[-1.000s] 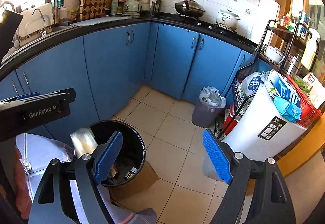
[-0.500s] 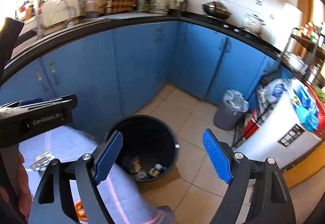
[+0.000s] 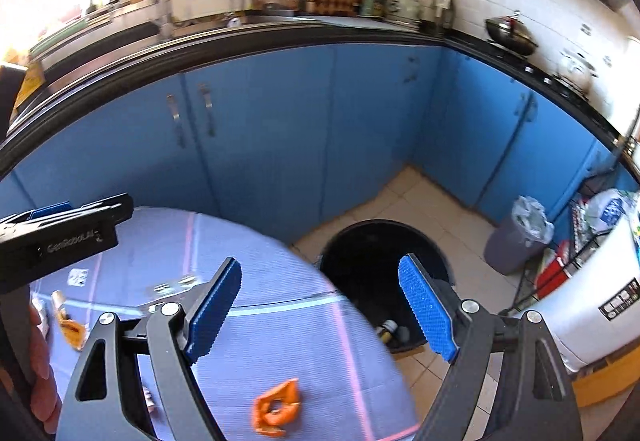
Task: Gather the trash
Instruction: 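Move both open tools back over the table, then grasp the white tissue with the left tool while the right tool grasps the silver blister pack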
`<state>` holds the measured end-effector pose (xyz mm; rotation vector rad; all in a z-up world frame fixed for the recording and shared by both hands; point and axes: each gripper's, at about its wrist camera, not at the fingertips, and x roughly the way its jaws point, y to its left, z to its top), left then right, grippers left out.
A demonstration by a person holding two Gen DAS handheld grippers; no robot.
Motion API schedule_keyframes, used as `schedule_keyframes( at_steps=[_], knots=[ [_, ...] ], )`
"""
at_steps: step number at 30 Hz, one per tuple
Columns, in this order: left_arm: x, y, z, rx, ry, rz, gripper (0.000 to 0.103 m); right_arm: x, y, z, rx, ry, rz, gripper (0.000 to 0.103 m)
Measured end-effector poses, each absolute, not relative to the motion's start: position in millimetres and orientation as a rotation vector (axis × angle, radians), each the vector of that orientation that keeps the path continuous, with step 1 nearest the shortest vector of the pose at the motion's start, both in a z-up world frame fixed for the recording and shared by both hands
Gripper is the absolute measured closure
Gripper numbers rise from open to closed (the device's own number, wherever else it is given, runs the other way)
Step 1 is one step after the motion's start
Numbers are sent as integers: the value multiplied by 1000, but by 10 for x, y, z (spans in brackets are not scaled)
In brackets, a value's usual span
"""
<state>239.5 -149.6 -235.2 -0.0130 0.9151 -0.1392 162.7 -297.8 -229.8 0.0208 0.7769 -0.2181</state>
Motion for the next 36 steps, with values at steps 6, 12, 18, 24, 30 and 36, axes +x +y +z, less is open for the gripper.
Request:
schedule_keyframes(
  at_steps=[6,12,18,24,30,36],
  knots=[
    [2234,-975,-2455,-32,935,-55,19,1658,-2685,-2383,8,798,-146,24],
    [2048,-486,-2606,-44,954,34,19,1733,-2362,-2480,-11,814,-75,24],
    [1915,-2,-2806,-75,985,142,19,1798,-1989,-2651,-37,836,4,24],
    [1753,384,-3064,-111,1011,235,19,1929,-1728,-2838,-55,855,48,24],
    [1675,538,-3350,-125,1055,263,19,2077,-1617,-3036,-76,884,53,24],
    [1682,560,-3522,-132,1062,279,18,2185,-1682,-3230,-60,929,18,24]
  ],
)
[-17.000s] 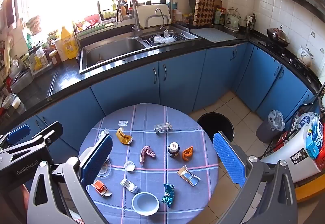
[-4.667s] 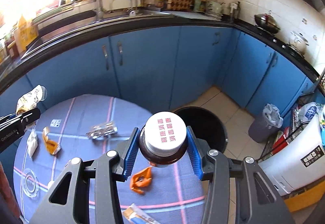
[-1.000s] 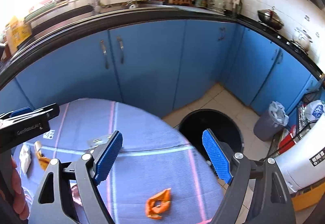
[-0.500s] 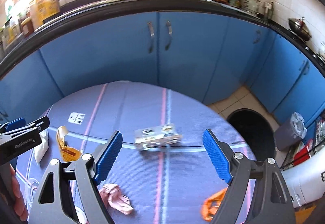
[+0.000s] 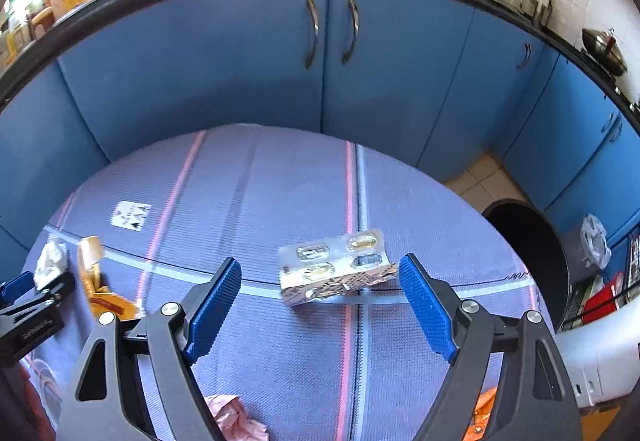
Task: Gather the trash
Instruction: 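Grasp the white tissue with the left tool while the right tool grasps the silver blister pack, then lift the tissue with the left tool while the right tool lifts the blister pack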
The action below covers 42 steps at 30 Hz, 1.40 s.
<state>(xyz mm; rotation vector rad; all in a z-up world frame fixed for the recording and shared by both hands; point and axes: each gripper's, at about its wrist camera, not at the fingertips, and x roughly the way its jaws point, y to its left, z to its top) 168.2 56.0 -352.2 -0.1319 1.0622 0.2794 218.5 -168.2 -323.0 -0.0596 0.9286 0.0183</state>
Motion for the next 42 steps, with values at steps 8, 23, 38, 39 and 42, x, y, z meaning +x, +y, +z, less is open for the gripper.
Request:
schedule_keyframes(
  at_steps=[8,23,38,39,42],
  knots=[
    [1669,471,-3495,-104,1030,210,67,2265,-1741,-3400,-23,1010,48,70],
    [1850,345,-3047,-205,1008,104,80,1969,-1971,-3034,7,968,67,96],
    [2080,-560,-2388,-121,928,-68,80,1762,-2628,-2450,27,894,-45,97],
    [2114,-646,-2345,-115,923,-82,80,1751,-2680,-2424,31,892,-53,97],
    [2184,-753,-2298,-109,911,-90,80,1731,-2865,-2369,52,888,-73,97]
  ],
)
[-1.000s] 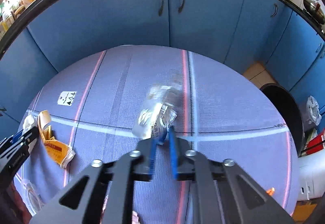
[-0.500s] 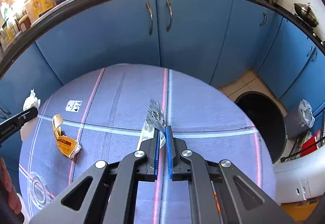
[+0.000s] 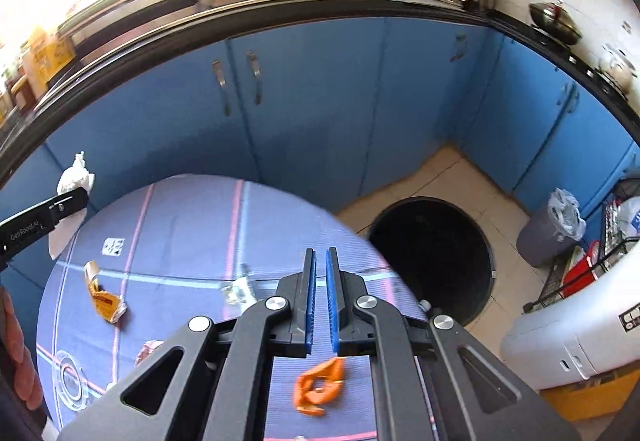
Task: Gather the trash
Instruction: 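Lift the tissue with the left tool while the right tool lifts the blister pack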
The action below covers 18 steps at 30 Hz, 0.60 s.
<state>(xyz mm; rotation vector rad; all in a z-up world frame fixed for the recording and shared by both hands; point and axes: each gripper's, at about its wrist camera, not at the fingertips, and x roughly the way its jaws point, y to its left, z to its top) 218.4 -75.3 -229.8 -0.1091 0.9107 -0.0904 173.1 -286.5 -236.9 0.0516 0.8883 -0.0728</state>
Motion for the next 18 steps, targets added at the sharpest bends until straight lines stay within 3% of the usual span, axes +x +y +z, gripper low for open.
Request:
schedule_keyframes(
  at_steps=[9,10,12,13,18],
  knots=[
    [2125,-550,-2549,-93,950,-33,80,1818,-2714,-2771,104,989,46,92],
    [2110,-522,-2604,-91,959,-27,80,1831,-2669,-2819,97,992,57,85],
    [2098,-485,-2659,-92,967,-26,80,1859,-2576,-2899,96,989,82,21],
    [2080,-464,-2688,-92,969,-25,80,1851,-2546,-2908,93,972,88,16],
    [2040,-384,-2799,-102,980,-18,80,1943,-2402,-3108,24,1009,85,16]
  ],
)
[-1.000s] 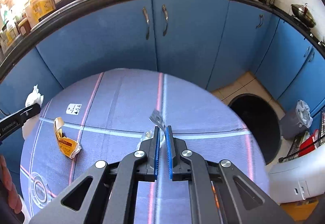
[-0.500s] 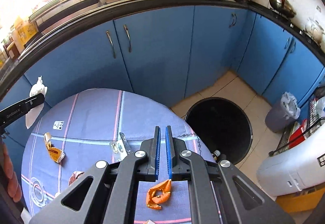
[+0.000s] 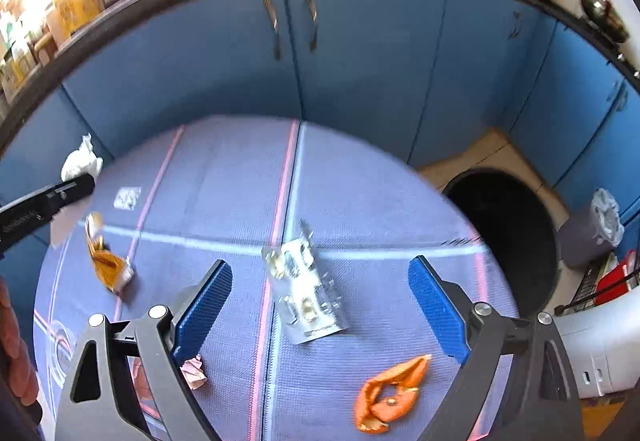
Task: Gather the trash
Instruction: 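Lift the tissue with the left tool while the right tool lifts the blister pack, then carry the tissue and blister pack with both tools over the black bin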
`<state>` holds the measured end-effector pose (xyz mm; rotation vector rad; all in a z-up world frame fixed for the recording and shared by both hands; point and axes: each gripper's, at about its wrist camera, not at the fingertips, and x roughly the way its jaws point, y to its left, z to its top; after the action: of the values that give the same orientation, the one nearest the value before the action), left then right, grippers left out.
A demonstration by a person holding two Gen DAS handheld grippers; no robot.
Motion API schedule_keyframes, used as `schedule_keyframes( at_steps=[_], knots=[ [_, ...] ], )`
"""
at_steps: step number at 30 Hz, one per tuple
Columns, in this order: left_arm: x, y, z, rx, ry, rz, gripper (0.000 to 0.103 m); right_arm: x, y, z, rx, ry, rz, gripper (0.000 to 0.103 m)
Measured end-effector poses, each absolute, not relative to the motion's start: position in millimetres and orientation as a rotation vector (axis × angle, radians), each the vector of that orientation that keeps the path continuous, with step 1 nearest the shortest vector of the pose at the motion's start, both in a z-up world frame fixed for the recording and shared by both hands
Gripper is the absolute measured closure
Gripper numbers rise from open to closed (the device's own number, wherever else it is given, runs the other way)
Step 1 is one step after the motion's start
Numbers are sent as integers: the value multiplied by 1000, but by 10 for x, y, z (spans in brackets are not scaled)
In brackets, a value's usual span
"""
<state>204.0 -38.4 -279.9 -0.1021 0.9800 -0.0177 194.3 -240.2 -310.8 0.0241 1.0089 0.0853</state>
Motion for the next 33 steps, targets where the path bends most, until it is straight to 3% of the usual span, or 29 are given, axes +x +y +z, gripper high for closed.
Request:
schedule_keyframes(
  at_steps=[5,7,8,9,11,21,33],
  knots=[
    [2023,-342,-2865,-119,986,-9,80,1983,-2270,-3329,-53,1053,84,18],
    [2023,-349,-2893,-116,990,-13,80,1985,-2246,-3384,-65,1066,86,36],
    [2026,-354,-2900,-113,990,-13,80,1986,-2239,-3418,-68,1080,86,54],
    [2032,-359,-2905,-112,990,-14,80,1984,-2234,-3446,-70,1092,92,63],
    [2053,-368,-2897,-113,992,-15,80,1961,-2234,-3433,-67,1090,107,69],
    [2155,-737,-2656,-90,970,-94,80,1871,-2571,-2992,8,1024,60,71],
    [2384,-1771,-2275,-22,926,-321,80,1805,-3291,-2494,42,968,-104,71]
  ],
)
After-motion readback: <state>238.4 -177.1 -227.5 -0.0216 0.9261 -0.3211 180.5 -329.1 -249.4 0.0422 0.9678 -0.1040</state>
